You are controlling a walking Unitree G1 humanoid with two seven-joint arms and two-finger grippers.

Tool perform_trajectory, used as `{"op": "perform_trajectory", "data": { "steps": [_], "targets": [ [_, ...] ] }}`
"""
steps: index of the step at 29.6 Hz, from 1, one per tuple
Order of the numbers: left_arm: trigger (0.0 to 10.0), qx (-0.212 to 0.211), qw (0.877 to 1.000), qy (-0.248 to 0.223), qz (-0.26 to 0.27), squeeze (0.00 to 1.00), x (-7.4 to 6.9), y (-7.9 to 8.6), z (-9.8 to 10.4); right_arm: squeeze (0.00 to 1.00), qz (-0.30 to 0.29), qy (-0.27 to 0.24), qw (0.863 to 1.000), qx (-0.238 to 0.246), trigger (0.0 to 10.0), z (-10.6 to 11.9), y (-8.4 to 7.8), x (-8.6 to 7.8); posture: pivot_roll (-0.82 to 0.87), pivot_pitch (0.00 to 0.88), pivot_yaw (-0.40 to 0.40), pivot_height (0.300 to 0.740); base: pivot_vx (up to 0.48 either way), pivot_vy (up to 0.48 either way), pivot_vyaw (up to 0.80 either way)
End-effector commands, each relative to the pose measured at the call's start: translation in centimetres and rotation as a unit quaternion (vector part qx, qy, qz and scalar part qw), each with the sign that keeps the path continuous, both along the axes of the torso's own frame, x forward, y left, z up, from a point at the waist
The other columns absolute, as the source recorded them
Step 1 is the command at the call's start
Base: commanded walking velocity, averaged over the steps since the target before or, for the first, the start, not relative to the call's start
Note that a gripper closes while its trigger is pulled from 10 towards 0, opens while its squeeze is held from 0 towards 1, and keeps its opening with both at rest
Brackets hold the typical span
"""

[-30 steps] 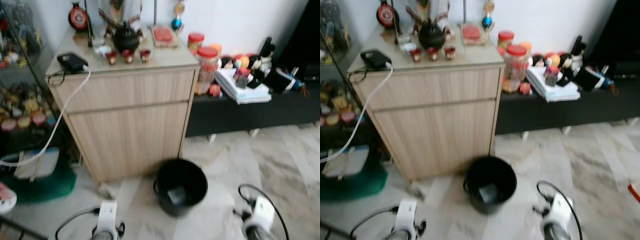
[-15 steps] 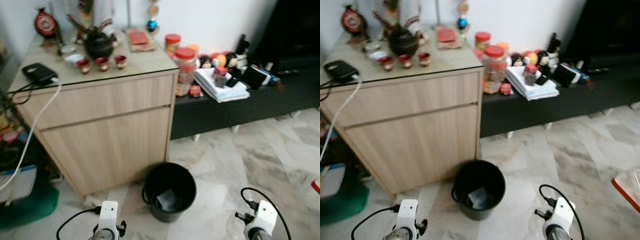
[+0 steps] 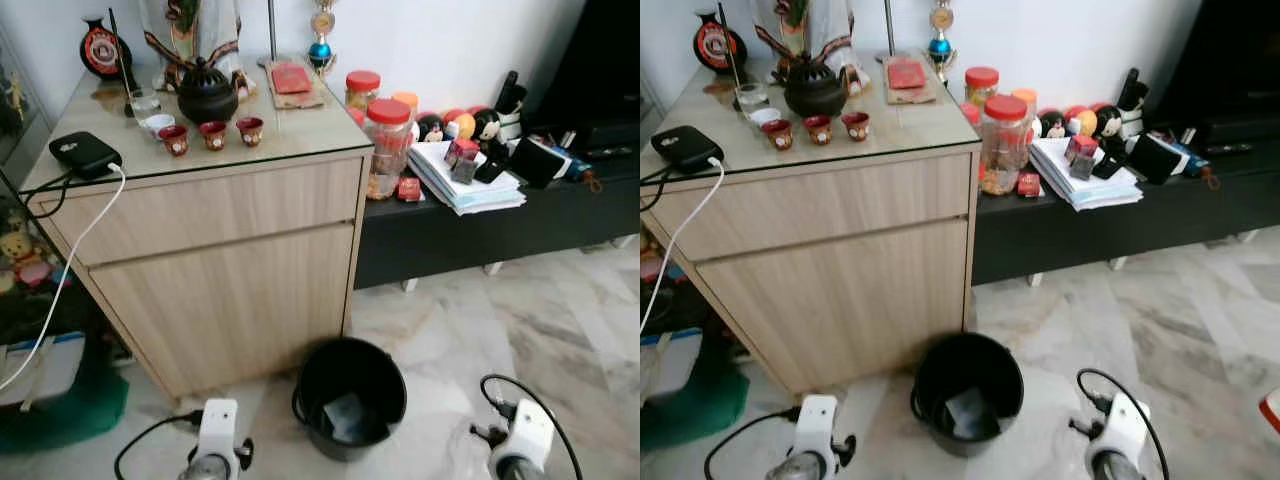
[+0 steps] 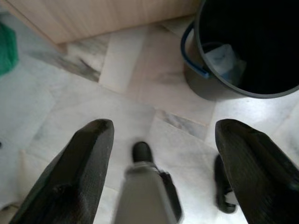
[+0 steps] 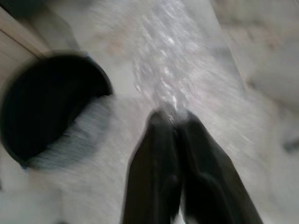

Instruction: Picking trash to rubbish bin

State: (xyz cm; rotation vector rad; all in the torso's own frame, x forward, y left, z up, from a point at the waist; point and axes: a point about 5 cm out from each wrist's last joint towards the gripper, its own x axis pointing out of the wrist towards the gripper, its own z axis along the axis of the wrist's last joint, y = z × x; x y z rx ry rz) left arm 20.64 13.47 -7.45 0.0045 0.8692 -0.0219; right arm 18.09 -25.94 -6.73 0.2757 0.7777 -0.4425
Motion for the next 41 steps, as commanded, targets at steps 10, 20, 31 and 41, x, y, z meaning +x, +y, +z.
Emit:
{"op": "perform_trajectory", "data": {
  "steps": [10, 20, 31, 41],
  "targets": [
    [10.0, 0.015, 1.0, 0.003, 0.007, 0.0, -0.1, 1.3, -0.1, 0.0, 0.004, -0.019, 1.0, 0.003, 10.0, 0.5, 0.5, 1.2, -0.12, 0.022, -0.062, 0.74, 0.28, 0.0, 0.0],
    [10.0, 0.015, 1.0, 0.004, 0.008, 0.0, -0.1, 1.3, -0.1, 0.0, 0.004, -0.019, 1.0, 0.003, 10.0, 0.5, 0.5, 1.1, -0.12, 0.024, -0.063, 0.74, 0.279, 0.0, 0.0],
    [10.0, 0.01, 1.0, 0.002, 0.011, 0.0, -0.1, 1.3, -0.1, 0.0, 0.022, -0.027, 0.999, -0.014, 10.0, 1.1, 0.0, 2.0, -0.12, 0.028, -0.065, 0.74, 0.251, 0.0, 0.0],
    [10.0, 0.001, 1.0, -0.009, 0.012, 0.0, 0.1, 1.0, 0.1, 0.0, 0.148, -0.096, 0.983, -0.044, 10.0, 4.7, 1.3, 7.8, -0.12, 0.029, -0.074, 0.74, 0.0, 0.0, 0.0]
  ]
}}
